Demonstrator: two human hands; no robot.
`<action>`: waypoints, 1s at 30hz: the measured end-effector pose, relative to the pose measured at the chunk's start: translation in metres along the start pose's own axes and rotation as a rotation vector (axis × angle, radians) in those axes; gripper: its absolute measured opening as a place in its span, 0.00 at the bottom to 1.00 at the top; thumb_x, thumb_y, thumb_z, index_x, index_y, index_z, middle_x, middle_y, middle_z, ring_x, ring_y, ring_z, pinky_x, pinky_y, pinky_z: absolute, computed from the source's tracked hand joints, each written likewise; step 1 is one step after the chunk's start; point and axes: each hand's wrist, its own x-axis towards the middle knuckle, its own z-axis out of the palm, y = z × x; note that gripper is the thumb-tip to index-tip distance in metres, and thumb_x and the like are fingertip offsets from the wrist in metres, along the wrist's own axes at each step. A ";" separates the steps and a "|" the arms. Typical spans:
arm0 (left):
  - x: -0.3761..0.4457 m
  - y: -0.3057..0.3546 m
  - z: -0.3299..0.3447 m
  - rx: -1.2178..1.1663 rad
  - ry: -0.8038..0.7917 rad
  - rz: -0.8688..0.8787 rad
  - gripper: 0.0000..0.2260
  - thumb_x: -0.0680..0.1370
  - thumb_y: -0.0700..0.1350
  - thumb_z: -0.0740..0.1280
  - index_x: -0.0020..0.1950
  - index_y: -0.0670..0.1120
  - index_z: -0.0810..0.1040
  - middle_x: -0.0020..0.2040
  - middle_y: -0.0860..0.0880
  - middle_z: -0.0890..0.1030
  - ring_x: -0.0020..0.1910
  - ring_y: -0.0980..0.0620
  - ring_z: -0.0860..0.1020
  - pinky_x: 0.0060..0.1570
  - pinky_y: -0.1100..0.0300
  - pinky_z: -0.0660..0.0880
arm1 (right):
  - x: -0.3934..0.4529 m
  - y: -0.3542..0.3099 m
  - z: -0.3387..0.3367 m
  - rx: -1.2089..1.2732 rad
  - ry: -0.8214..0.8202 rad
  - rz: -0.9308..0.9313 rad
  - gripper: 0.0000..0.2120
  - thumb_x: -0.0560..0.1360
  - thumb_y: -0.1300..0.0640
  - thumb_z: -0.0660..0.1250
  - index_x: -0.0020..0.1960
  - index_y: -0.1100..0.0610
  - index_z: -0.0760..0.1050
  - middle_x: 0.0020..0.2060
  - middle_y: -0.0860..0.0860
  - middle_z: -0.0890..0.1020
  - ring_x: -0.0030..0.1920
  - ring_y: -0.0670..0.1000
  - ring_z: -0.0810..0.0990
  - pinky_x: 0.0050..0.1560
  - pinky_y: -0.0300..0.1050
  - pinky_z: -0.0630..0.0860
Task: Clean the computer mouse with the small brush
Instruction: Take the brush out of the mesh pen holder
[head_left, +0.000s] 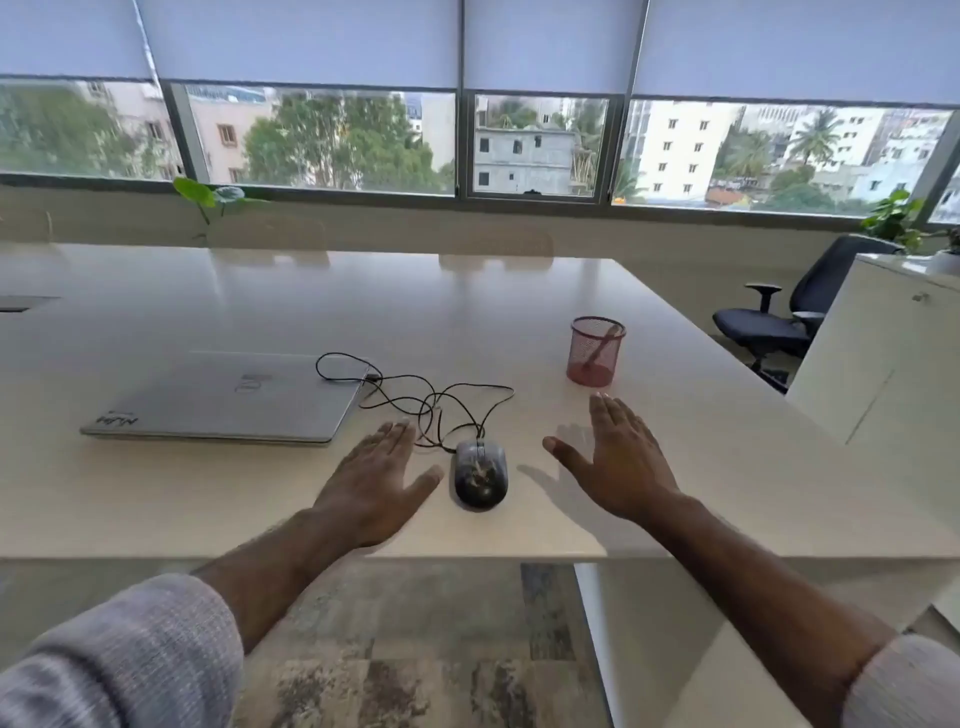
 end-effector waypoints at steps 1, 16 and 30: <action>0.001 0.000 0.004 -0.008 -0.026 -0.012 0.35 0.84 0.63 0.48 0.83 0.46 0.43 0.84 0.48 0.44 0.83 0.54 0.43 0.81 0.56 0.43 | 0.001 0.002 0.002 0.006 -0.009 0.004 0.49 0.75 0.25 0.49 0.82 0.60 0.51 0.82 0.57 0.57 0.82 0.56 0.54 0.80 0.53 0.51; 0.011 -0.009 0.025 0.058 -0.068 -0.057 0.36 0.83 0.66 0.46 0.83 0.47 0.40 0.84 0.49 0.41 0.82 0.54 0.41 0.81 0.56 0.42 | 0.115 0.041 -0.030 0.104 0.160 0.121 0.21 0.76 0.56 0.69 0.67 0.61 0.74 0.60 0.62 0.80 0.61 0.63 0.78 0.60 0.53 0.75; 0.013 -0.011 0.028 0.057 -0.047 -0.052 0.37 0.82 0.68 0.46 0.83 0.48 0.40 0.84 0.51 0.40 0.82 0.56 0.40 0.81 0.56 0.41 | 0.193 0.047 -0.052 0.024 0.043 0.229 0.21 0.76 0.62 0.67 0.69 0.57 0.75 0.64 0.59 0.80 0.64 0.60 0.78 0.56 0.46 0.75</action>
